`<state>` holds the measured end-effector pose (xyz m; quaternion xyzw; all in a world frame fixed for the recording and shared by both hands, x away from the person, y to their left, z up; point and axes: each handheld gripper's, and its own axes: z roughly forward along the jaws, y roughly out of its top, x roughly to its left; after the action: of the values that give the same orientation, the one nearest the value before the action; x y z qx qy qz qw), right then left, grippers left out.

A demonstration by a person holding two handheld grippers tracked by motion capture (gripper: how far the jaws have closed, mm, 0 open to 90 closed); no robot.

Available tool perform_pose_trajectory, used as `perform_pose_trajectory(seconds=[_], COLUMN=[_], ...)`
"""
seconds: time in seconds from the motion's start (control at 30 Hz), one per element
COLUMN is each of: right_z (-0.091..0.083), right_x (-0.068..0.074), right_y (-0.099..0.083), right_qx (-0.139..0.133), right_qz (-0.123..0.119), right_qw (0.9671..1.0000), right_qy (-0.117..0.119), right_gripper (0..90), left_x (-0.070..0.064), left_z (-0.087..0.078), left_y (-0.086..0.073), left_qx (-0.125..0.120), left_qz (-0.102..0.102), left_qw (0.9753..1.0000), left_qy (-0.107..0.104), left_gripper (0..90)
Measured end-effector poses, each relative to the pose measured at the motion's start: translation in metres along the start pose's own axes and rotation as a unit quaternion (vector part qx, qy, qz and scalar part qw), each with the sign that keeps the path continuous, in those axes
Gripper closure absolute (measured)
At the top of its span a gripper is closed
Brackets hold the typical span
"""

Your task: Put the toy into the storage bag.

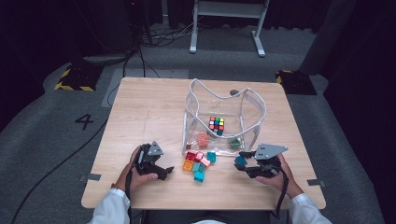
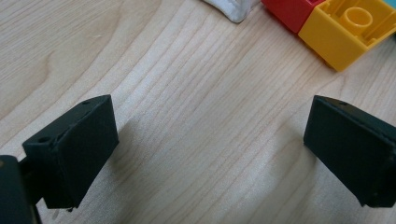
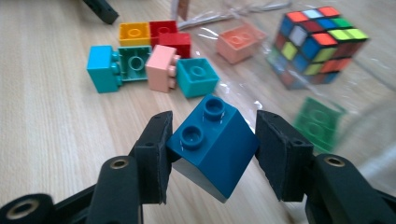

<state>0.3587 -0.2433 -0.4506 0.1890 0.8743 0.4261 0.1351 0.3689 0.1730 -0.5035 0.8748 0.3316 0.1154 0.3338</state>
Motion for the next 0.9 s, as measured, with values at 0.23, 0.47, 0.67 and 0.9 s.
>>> perform_pose_trajectory(seconds=[0.23, 0.47, 0.67, 0.9], right_z=[-0.031, -0.061, -0.084, -0.102], right_x=[-0.017, -0.04, -0.07, -0.097], right_y=[-0.004, -0.004, 0.007, 0.031], right_qx=[-0.02, -0.036, -0.033, -0.045], right_qz=[0.014, 0.034, 0.04, 0.047], right_qw=[0.9993, 0.9964, 0.9926, 0.9874], right_qy=[-0.029, -0.068, -0.109, -0.145], right_gripper=[48.4, 48.4, 48.4, 48.4], left_x=[0.0, 0.0, 0.0, 0.0], left_z=[0.0, 0.0, 0.0, 0.0], left_y=[0.0, 0.0, 0.0, 0.0], left_qx=[0.001, 0.0, -0.001, -0.001], left_qz=[-0.001, 0.0, 0.0, -0.001], left_qw=[1.0, 1.0, 1.0, 1.0], left_qy=[-0.002, -0.001, 0.0, 0.0], left_gripper=[3.1, 3.1, 3.1, 3.1])
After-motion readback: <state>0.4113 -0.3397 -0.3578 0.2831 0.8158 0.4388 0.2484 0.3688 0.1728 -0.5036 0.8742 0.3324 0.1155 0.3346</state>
